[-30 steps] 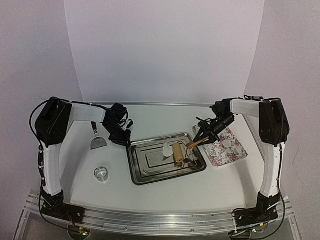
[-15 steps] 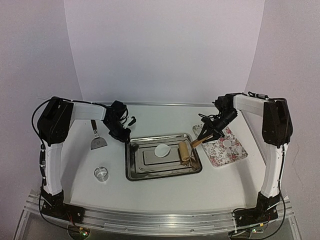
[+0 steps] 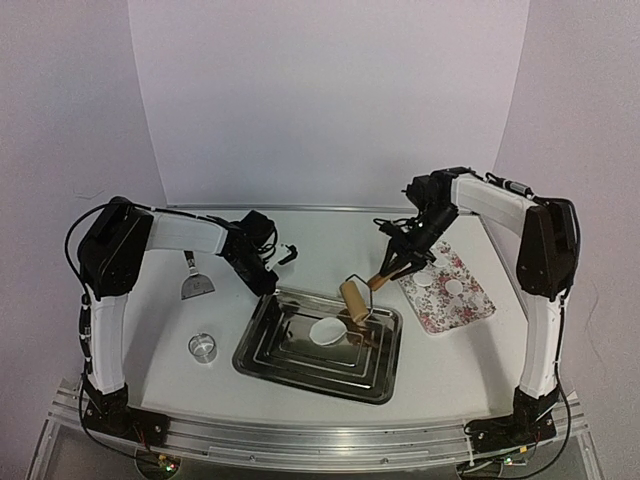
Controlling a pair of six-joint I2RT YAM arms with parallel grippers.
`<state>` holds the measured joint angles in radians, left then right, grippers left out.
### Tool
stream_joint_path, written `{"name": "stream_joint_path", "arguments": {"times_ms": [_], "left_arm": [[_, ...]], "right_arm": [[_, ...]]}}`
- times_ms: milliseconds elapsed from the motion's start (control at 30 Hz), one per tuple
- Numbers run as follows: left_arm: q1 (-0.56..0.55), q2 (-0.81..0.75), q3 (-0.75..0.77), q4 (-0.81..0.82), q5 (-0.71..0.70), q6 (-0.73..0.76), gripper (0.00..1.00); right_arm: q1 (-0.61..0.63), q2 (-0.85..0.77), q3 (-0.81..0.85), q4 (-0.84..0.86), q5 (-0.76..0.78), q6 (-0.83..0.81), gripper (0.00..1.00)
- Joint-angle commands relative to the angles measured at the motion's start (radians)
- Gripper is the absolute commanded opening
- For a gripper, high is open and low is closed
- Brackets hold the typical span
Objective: Roll out the dumpling wrappers from the dough
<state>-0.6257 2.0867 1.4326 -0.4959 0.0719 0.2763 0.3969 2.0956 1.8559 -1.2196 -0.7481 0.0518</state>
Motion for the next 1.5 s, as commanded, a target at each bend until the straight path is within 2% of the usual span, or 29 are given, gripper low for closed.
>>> {"name": "stream_joint_path", "arguments": {"times_ms": [0, 100, 433, 933, 1467], "left_arm": [[-0.011, -0.001, -0.033, -0.065, -0.093, 0.071, 0.00], [-0.011, 0.016, -0.008, -0.086, -0.098, 0.056, 0.00], [-0.011, 0.024, 0.010, -0.092, -0.104, 0.059, 0.00], [-0.013, 0.026, 0.008, -0.085, -0.081, 0.046, 0.00], [-0.025, 0.010, -0.013, -0.077, -0.075, 0.000, 0.00]], "right_arm": [[0.010, 0.009, 0.077, -0.076, -0.078, -0.037, 0.00], [0.032, 0.017, 0.068, -0.087, -0.149, -0.026, 0.00], [0.100, 0.100, 0.040, -0.095, -0.134, -0.024, 0.00], [0.158, 0.189, -0.013, -0.023, -0.032, -0.038, 0.00], [0.233, 0.243, -0.029, 0.047, 0.103, 0.077, 0.00]]}}
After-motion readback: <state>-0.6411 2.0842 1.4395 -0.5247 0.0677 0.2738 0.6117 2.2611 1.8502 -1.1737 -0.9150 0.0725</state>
